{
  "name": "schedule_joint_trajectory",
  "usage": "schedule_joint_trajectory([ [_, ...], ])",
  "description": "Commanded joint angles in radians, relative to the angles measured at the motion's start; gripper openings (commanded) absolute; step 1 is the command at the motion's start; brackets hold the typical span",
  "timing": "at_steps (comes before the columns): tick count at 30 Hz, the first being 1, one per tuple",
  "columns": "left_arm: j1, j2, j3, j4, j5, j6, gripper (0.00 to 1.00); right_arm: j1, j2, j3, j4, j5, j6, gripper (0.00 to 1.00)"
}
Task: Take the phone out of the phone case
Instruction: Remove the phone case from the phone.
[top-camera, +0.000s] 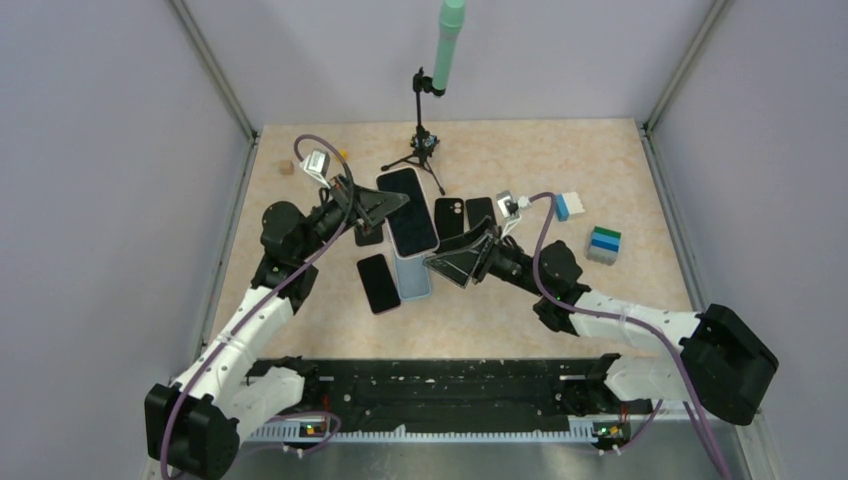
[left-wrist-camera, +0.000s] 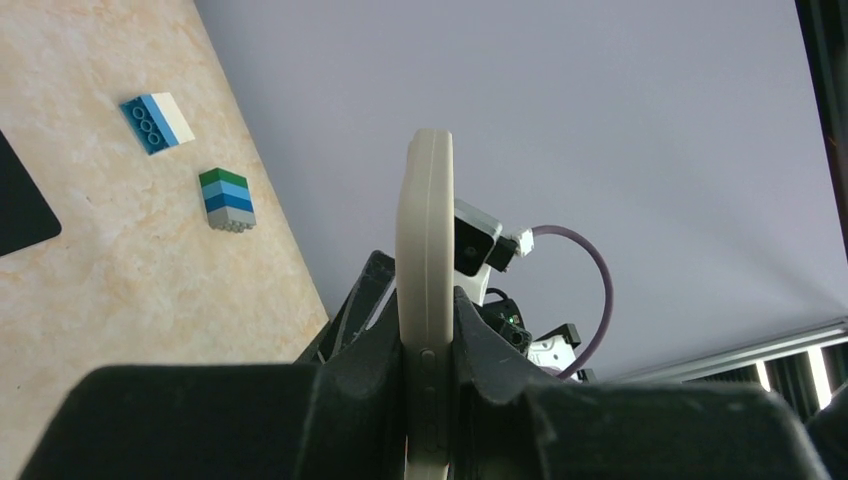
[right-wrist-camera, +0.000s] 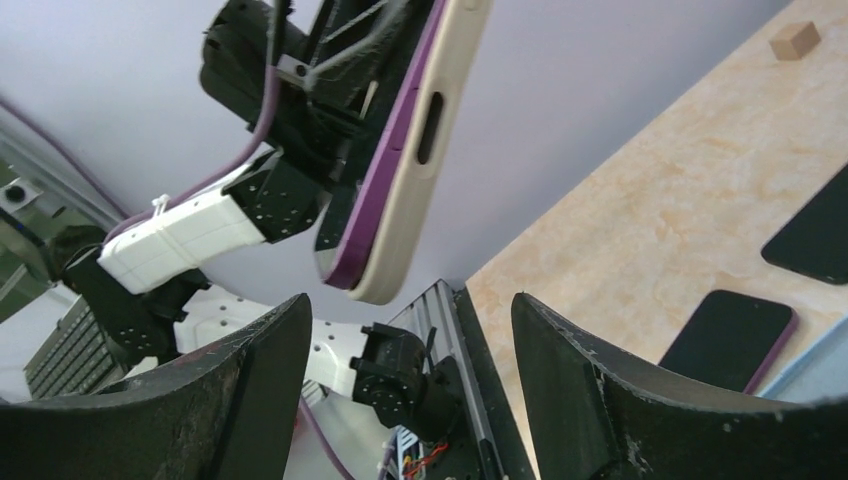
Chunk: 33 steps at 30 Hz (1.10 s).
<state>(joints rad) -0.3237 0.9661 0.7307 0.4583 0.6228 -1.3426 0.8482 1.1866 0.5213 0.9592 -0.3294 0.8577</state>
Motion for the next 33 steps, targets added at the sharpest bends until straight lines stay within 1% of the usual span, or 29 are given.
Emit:
schedule_joint_trajectory([
  [1, -0.004, -0.03, 0.005, 0.064, -0.043, -0.042, 0.0, 0.001, -0.01, -0.009, 0.135, -0.048, 0.008, 0.71],
  [15, -0.003, -0.027, -0.006, 0.078, -0.04, -0.071, 0.0, 0.0, 0.042, 0.0, 0.116, 0.085, 0.067, 0.67],
  [19, -0.003, -0.028, -0.006, 0.089, -0.032, -0.078, 0.0, 0.0, 0.054, 0.017, 0.056, 0.113, 0.09, 0.64],
  [23, -0.003, -0.032, -0.004, 0.132, -0.021, -0.084, 0.0, 0.0, 0.059, 0.016, -0.024, 0.183, 0.112, 0.62],
  [29, -0.004, -0.028, 0.002, 0.199, 0.017, -0.107, 0.0, 0.0, 0.049, 0.017, -0.135, 0.295, 0.152, 0.6],
  [33, -0.005, -0.007, 0.005, 0.243, 0.058, -0.133, 0.0, -0.003, 0.048, 0.036, -0.167, 0.319, 0.16, 0.6],
])
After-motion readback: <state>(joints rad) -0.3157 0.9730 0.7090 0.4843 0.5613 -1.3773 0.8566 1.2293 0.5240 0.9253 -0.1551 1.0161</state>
